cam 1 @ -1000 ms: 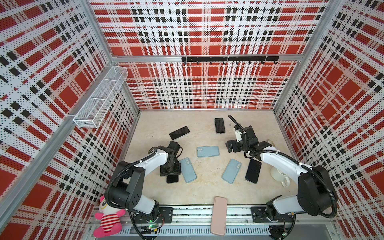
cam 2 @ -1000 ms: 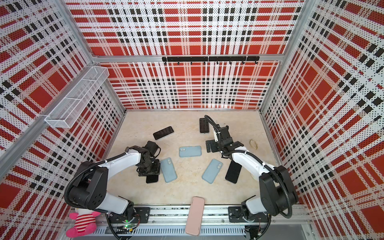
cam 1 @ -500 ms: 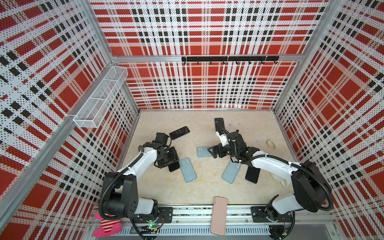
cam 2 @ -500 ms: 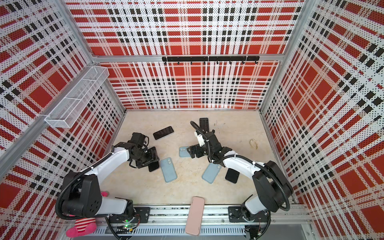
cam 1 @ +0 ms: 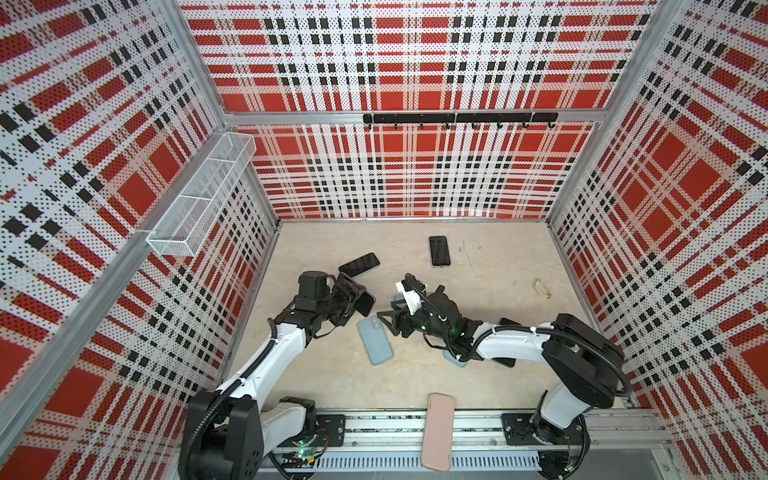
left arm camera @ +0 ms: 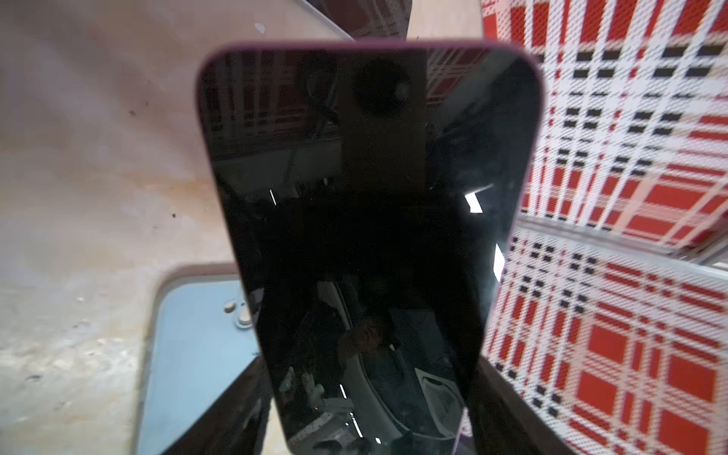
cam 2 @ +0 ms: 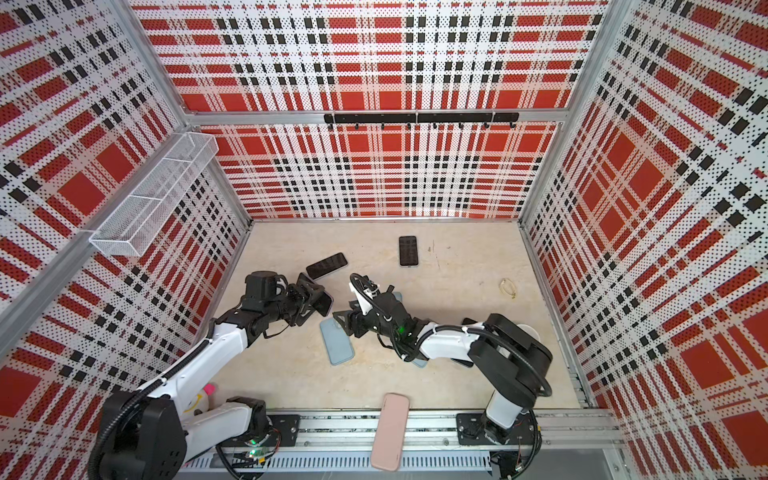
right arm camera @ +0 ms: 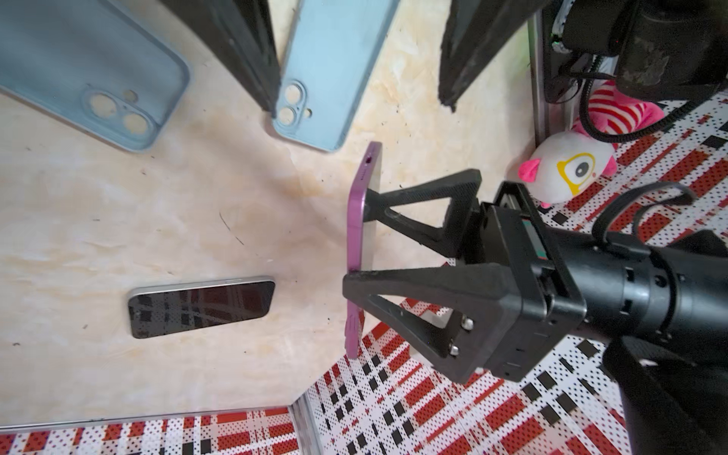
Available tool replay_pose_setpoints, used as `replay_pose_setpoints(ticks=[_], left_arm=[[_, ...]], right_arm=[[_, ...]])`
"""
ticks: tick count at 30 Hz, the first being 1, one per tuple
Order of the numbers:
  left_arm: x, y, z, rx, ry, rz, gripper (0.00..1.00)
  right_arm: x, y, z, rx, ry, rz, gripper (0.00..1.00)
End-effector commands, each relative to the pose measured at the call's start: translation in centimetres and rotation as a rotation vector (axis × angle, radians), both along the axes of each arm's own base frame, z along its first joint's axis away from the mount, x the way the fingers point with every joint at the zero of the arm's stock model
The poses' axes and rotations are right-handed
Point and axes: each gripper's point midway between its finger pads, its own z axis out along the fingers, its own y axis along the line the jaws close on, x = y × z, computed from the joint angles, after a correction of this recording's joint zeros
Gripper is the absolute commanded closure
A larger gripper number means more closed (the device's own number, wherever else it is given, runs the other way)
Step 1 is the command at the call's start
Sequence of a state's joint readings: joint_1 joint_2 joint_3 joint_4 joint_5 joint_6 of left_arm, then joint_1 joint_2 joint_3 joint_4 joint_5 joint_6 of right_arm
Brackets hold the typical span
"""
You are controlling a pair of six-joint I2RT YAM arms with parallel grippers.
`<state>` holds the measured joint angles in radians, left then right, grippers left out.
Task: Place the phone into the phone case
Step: 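Lift the purple-edged phone with the left gripper while the right gripper reaches for it, then grip the phone's edge with the right gripper while the left gripper releases and withdraws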
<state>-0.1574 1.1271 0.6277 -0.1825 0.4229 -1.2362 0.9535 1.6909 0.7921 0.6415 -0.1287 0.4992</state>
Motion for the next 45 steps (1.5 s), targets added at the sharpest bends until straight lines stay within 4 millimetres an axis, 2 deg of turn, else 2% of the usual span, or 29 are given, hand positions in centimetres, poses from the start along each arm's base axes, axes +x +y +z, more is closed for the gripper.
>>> replay_pose_setpoints(ticks=[1,7,17,31,32,33,35,36,37,41,43,45], left_arm=[[1.1,-0.3,3.6,-0.174,-0.087,0.09,1.0],[0.3,-0.4,3.0,-0.217,-0.074,0.12,1.0],[0.4,-0.3,3.0,-0.237,-0.089,0.136,1.0],[0.3,-0.4,2.2,-0.212,-0.085,0.118,0.99],[0.4,-0.4,2.2,-0.205,-0.087,0.116,0.89],[0.4,-0.3,2.3,-0.192,-0.095,0.113,0.7],[0.6,0.1,2.4,-0.12,-0.116,0.099,0.26],[0.8,0.7,2.6,-0.048,-0.127,0.096,0.08],[1.1,1.4,3.3,0.033,-0.151,0.09,0.01],[2.2,3.9,6.6,0.322,-0.228,0.049,0.02],[2.8,4.4,7.9,0.387,-0.274,0.016,0.02],[3.6,4.7,8.4,0.455,-0.294,-0.016,0.02]], right_arm=[[1.4,1.4,2.5,0.115,-0.072,-0.045,0.39],[2.6,3.3,1.7,0.124,-0.065,-0.036,0.43],[2.4,5.6,0.1,0.169,0.027,0.029,0.64],[2.1,5.7,0.7,0.194,0.032,0.045,0.96],[2.1,5.7,1.0,0.198,0.031,0.047,0.97],[2.1,5.7,1.3,0.202,0.024,0.048,0.98],[2.1,5.5,1.9,0.193,0.012,0.042,1.0],[2.3,5.3,2.0,0.169,0.004,0.029,1.0],[2.6,5.1,2.2,0.14,-0.01,0.017,1.0],[4.8,2.4,3.1,0.077,-0.027,-0.042,1.0],[6.4,-0.3,3.4,0.054,-0.001,-0.094,1.0],[7.5,-3.1,3.6,0.031,0.021,-0.145,1.0]])
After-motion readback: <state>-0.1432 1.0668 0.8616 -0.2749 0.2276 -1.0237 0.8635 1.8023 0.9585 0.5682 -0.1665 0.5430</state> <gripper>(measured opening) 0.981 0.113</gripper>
